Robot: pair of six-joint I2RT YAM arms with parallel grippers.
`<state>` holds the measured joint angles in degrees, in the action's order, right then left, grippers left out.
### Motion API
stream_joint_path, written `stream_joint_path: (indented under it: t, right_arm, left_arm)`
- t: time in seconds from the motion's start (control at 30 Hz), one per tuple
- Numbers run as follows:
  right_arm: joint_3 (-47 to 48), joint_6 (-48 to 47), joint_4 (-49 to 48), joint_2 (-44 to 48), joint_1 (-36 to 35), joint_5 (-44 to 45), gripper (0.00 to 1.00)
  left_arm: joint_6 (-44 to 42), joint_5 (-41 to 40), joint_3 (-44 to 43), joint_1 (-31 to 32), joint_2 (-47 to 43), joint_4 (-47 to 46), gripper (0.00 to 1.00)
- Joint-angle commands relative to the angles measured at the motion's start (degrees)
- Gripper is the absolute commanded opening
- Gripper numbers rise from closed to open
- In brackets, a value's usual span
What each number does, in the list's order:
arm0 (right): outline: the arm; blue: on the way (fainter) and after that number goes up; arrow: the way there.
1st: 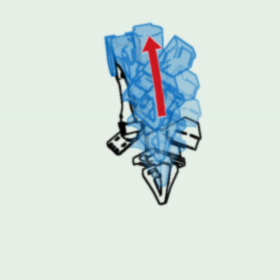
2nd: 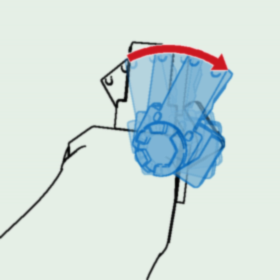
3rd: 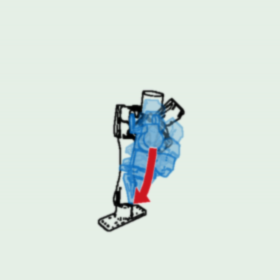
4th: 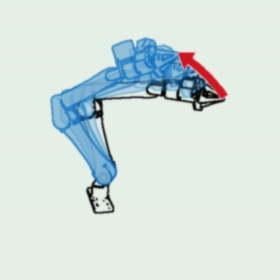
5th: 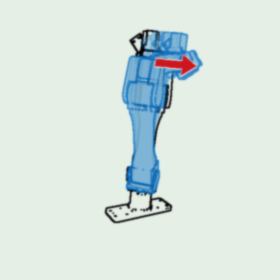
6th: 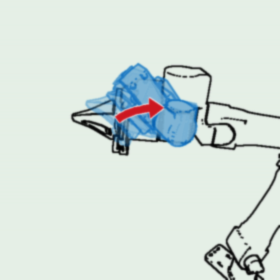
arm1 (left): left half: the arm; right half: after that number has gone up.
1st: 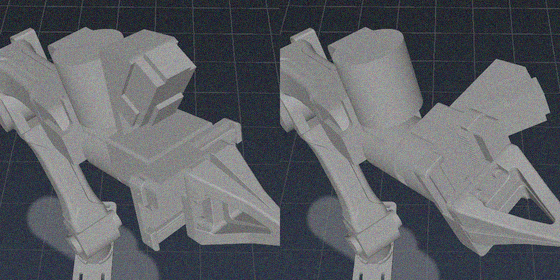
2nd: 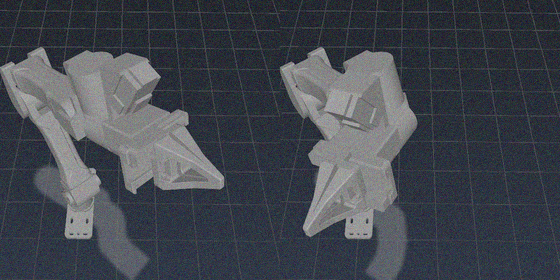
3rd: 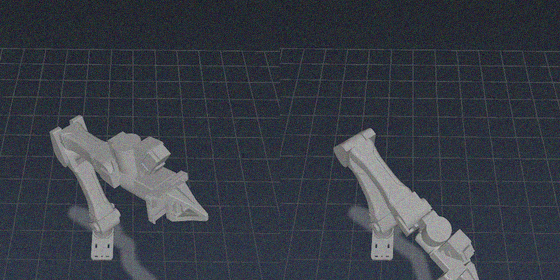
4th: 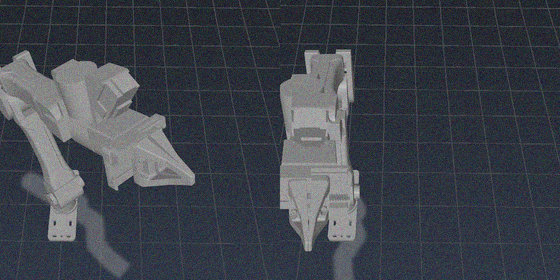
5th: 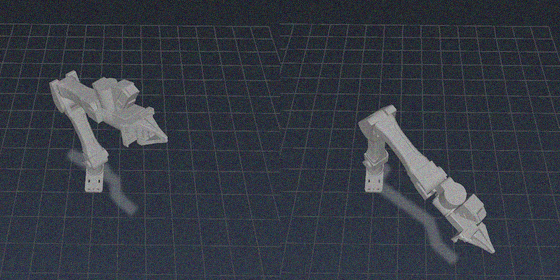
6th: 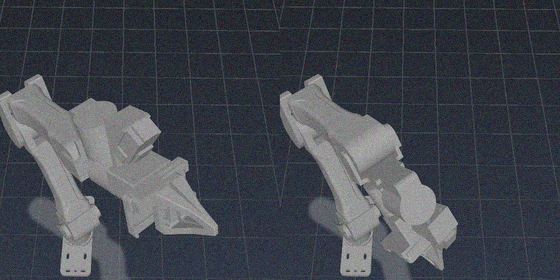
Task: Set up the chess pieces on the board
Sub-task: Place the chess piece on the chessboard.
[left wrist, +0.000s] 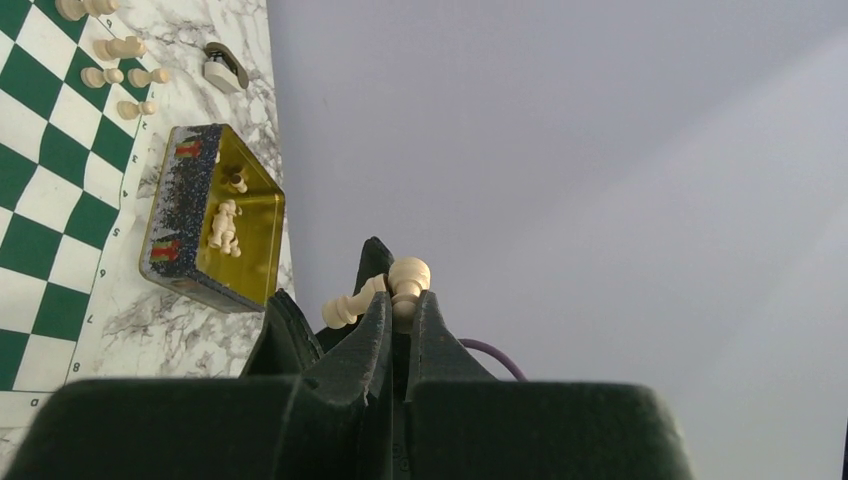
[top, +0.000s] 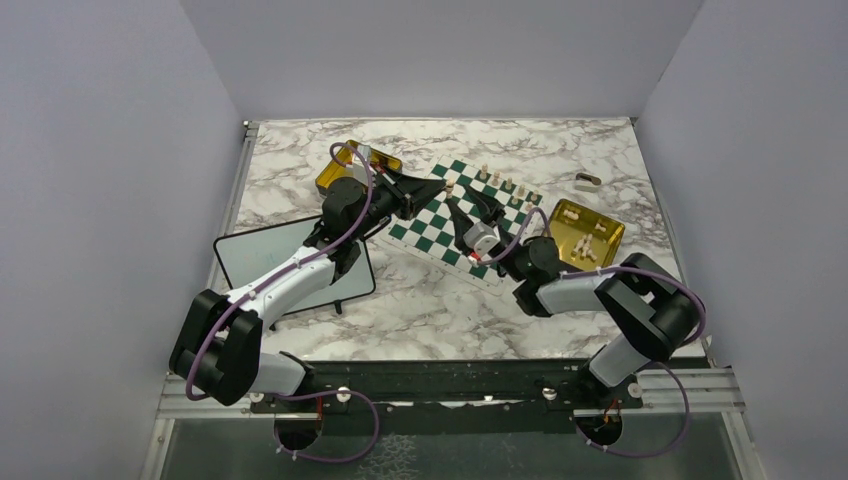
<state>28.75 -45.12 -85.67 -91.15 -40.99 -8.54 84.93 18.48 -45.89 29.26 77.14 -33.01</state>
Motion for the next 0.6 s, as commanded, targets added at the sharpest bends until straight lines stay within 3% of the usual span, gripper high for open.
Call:
stream_joint_path:
  t: [0.0,0.57]
  right_arm:
    - [2.20,-0.52,-6.16,-1.06,-1.02,1.38,0.51]
    - [3.14,0.22,-11.23,-3.79,-3.37,4.19,0.45]
  left_arm:
    - [0.86,-1.30,-0.25,-0.16,-0.94,-0.56,0.00]
    - [1.38,-1.60,0.59,-0.16,-1.60,-0.56,0.00]
